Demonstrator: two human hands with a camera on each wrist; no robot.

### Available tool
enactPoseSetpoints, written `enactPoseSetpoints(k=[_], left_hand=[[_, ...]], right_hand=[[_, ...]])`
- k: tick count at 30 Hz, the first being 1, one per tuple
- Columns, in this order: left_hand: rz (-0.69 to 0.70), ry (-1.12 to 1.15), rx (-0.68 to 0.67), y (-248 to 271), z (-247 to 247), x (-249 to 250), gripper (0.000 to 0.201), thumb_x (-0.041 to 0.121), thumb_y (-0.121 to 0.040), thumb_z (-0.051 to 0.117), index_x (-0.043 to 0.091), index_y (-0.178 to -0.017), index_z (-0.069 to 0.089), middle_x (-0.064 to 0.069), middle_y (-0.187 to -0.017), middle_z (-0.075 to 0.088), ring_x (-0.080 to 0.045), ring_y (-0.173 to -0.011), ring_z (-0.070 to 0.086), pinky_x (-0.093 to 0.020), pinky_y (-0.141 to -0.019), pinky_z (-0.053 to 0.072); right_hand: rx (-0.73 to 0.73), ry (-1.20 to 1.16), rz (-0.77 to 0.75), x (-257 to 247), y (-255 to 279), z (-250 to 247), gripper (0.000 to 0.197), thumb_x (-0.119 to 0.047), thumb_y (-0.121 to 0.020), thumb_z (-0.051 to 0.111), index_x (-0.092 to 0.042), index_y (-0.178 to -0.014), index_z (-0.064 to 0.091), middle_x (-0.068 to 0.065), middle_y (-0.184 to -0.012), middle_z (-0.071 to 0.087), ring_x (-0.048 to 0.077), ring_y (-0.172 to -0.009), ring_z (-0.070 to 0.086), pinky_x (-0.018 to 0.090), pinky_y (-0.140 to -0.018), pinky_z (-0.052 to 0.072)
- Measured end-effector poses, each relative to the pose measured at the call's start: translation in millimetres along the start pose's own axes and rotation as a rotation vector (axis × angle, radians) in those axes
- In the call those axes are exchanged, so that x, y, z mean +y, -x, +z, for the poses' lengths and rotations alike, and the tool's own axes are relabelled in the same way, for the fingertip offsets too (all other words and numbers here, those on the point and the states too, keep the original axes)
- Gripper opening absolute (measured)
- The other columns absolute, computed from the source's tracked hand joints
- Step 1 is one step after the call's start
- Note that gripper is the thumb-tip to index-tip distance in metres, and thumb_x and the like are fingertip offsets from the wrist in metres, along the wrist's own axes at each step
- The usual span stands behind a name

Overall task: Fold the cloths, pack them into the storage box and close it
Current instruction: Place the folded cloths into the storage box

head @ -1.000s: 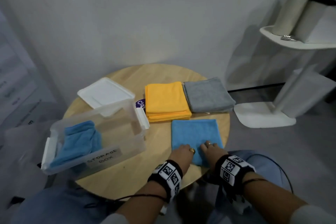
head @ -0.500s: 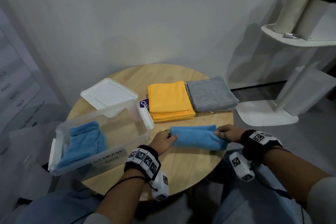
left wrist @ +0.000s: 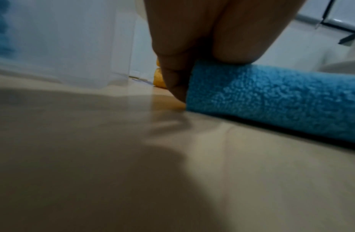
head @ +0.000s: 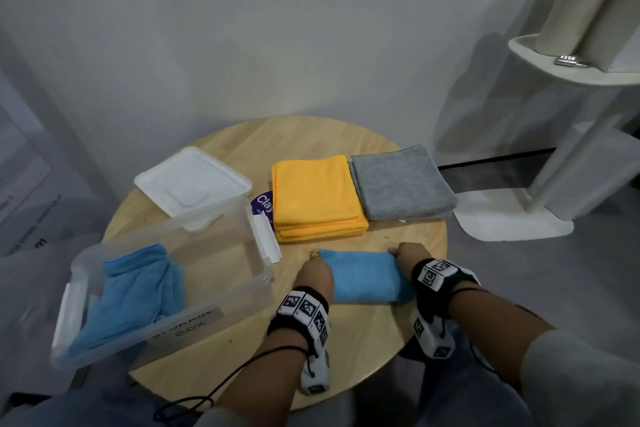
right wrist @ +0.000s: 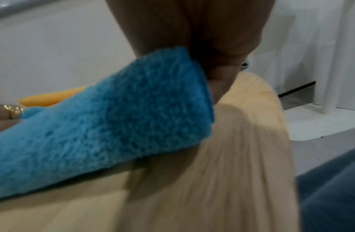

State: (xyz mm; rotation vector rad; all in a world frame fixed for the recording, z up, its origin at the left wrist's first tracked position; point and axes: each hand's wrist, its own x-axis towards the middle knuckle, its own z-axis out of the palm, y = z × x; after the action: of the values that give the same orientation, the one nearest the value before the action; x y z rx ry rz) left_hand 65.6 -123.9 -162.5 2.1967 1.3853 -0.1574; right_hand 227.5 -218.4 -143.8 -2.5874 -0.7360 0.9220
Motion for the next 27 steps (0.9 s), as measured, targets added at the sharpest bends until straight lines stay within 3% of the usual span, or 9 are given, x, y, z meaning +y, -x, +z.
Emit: enactPoseSetpoints(k=[3, 6, 10, 12, 15, 18, 22, 25, 27], left_hand=[[-0.091, -0.054, 0.094, 3, 9, 1, 0.048, 0.037, -0.097, 0.036, 0.004, -0.132, 0.038, -0.014, -0.129, 0.046, -0.030, -0.118, 0.048, -0.038, -0.098, 0.041], [-0.156, 0.034, 0.021, 0, 21, -1, 0.085, 0.071, -0.077, 0.050, 0.005, -0.130, 0.042, -0.013, -0.126, 0.050, -0.030, -0.114, 0.052, -0.038, -0.095, 0.044], [-0.122, 0.113, -0.115, -1, 11, 1, 0.078, 0.056, -0.075, 0.068, 0.008, -0.132, 0.045, -0.009, -0.131, 0.055, -0.026, -0.117, 0.055, -0.033, -0.097, 0.045], [-0.037, 0.093, -0.142, 11, -3, 5, 0.068, 0.045, -0.079, 0.069, 0.009, -0.132, 0.046, -0.008, -0.133, 0.054, -0.024, -0.120, 0.053, -0.030, -0.096, 0.043], [0.149, 0.097, -0.105, 36, -39, 0, 0.055, 0.037, -0.078, 0.073, 0.012, -0.124, 0.055, -0.007, -0.125, 0.059, -0.023, -0.113, 0.056, -0.031, -0.091, 0.044], [0.267, 0.135, -0.080, 63, -95, -18, 0.053, 0.031, -0.074, 0.077, 0.007, -0.117, 0.056, -0.009, -0.116, 0.062, -0.024, -0.108, 0.058, -0.033, -0.087, 0.046], [0.374, 0.248, 0.262, 102, -173, -58, 0.041, 0.025, -0.069, 0.081, 0.012, -0.100, 0.057, -0.001, -0.097, 0.059, -0.013, -0.088, 0.055, -0.020, -0.071, 0.036], [0.272, 0.200, 0.689, 125, -215, -121, 0.016, 0.023, -0.085, 0.066, 0.010, -0.094, 0.064, -0.002, -0.095, 0.058, -0.013, -0.086, 0.053, -0.020, -0.074, 0.034], [0.088, 0.052, 0.731, 136, -228, -175, 0.023, 0.022, -0.091, 0.059, 0.006, -0.077, 0.066, -0.009, -0.082, 0.064, -0.022, -0.079, 0.059, -0.028, -0.071, 0.039]], right_hand=[[0.030, 0.090, 0.025, -9, -9, 1, 0.044, -0.029, -0.103, 0.029, -0.003, -0.132, 0.049, 0.017, -0.136, 0.050, 0.028, -0.127, 0.047, 0.029, -0.105, 0.034], [0.019, 0.317, -0.023, -10, -13, 7, 0.045, -0.030, -0.103, 0.028, -0.002, -0.126, 0.054, 0.016, -0.132, 0.054, 0.029, -0.121, 0.052, 0.032, -0.102, 0.038], [0.113, 0.512, -0.112, -15, -5, 7, 0.034, -0.014, -0.098, 0.034, -0.005, -0.126, 0.049, 0.013, -0.129, 0.053, 0.028, -0.119, 0.052, 0.035, -0.098, 0.043], [0.158, 0.456, -0.303, -20, -1, 4, 0.038, -0.009, -0.092, 0.043, -0.008, -0.129, 0.042, 0.014, -0.130, 0.049, 0.028, -0.122, 0.046, 0.034, -0.095, 0.041], [-0.229, 0.084, -0.612, -38, 27, -5, 0.055, -0.007, -0.084, 0.055, -0.019, -0.134, 0.040, 0.003, -0.132, 0.047, 0.019, -0.125, 0.043, 0.023, -0.094, 0.035], [-0.684, -0.098, -0.672, -71, 71, -11, 0.052, -0.017, -0.080, 0.065, -0.031, -0.125, 0.042, -0.007, -0.121, 0.057, 0.006, -0.110, 0.055, 0.015, -0.087, 0.045], [-0.531, -0.156, -0.857, -134, 105, 4, 0.014, -0.022, -0.090, 0.060, -0.028, -0.102, 0.058, -0.009, -0.098, 0.065, -0.007, -0.080, 0.061, 0.012, -0.070, 0.049], [-0.459, -0.371, -0.804, -191, 120, 24, 0.020, -0.022, -0.093, 0.055, -0.013, -0.111, 0.058, 0.004, -0.106, 0.064, 0.010, -0.090, 0.062, 0.022, -0.082, 0.052], [-0.532, -0.547, -0.666, -226, 126, 41, 0.025, -0.021, -0.095, 0.052, -0.007, -0.115, 0.056, 0.010, -0.109, 0.062, 0.024, -0.098, 0.061, 0.037, -0.093, 0.050]])
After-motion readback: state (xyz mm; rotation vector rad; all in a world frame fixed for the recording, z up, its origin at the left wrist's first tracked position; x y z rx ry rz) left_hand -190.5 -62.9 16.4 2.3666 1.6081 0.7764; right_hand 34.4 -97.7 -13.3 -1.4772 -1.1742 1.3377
